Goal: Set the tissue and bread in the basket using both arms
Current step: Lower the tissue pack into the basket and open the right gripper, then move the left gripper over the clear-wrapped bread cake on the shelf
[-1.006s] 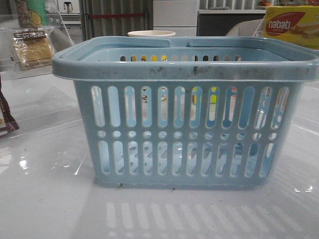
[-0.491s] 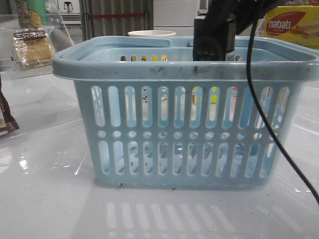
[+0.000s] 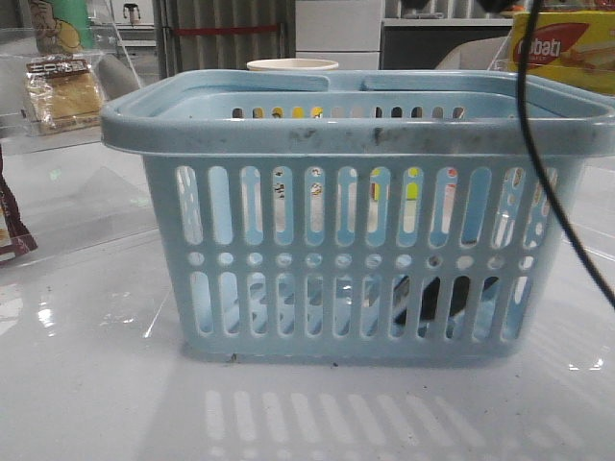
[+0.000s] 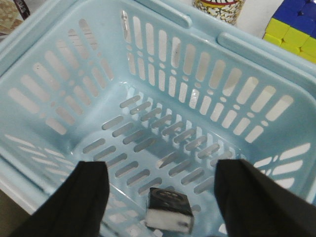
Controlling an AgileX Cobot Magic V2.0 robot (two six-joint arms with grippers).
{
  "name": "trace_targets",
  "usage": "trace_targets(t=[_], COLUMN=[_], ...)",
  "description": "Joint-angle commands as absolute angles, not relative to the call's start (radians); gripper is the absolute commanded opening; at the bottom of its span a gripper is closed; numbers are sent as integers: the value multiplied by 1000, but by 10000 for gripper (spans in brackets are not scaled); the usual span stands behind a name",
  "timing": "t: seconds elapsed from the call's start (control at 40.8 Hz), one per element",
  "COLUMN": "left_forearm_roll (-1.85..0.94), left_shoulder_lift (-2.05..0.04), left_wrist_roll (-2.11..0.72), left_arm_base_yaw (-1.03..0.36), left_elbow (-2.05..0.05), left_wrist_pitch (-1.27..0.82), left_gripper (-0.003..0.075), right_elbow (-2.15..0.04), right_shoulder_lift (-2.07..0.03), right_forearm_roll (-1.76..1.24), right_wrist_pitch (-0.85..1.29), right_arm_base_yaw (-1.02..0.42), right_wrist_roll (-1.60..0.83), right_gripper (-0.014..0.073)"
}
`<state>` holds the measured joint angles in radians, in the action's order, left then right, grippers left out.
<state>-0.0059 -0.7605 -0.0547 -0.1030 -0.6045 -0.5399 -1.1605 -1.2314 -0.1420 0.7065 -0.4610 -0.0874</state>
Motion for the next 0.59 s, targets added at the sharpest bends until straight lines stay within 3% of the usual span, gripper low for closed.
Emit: trace_targets(t=[0.0, 0.221, 0.564], left_forearm_roll=[-14, -14, -8], left_shoulder_lift=[-762, -848, -1136], left_wrist_roll=[-48, -47, -47], left_arm_base_yaw=[-102, -102, -102], left_elbow=[-640, -686, -899], left_wrist_pitch=[-455, -427, -410], left_gripper=[432, 622, 624], right_elbow=[-1134, -1019, -996], right_shoulder_lift=[-1111, -945, -926], right_forearm_roll=[-149, -149, -149], right_wrist_pitch=[643, 644, 674], right_arm_base_yaw=[-460, -460, -460], right_wrist_roll=[-103, -103, -103], right_gripper=[559, 559, 559])
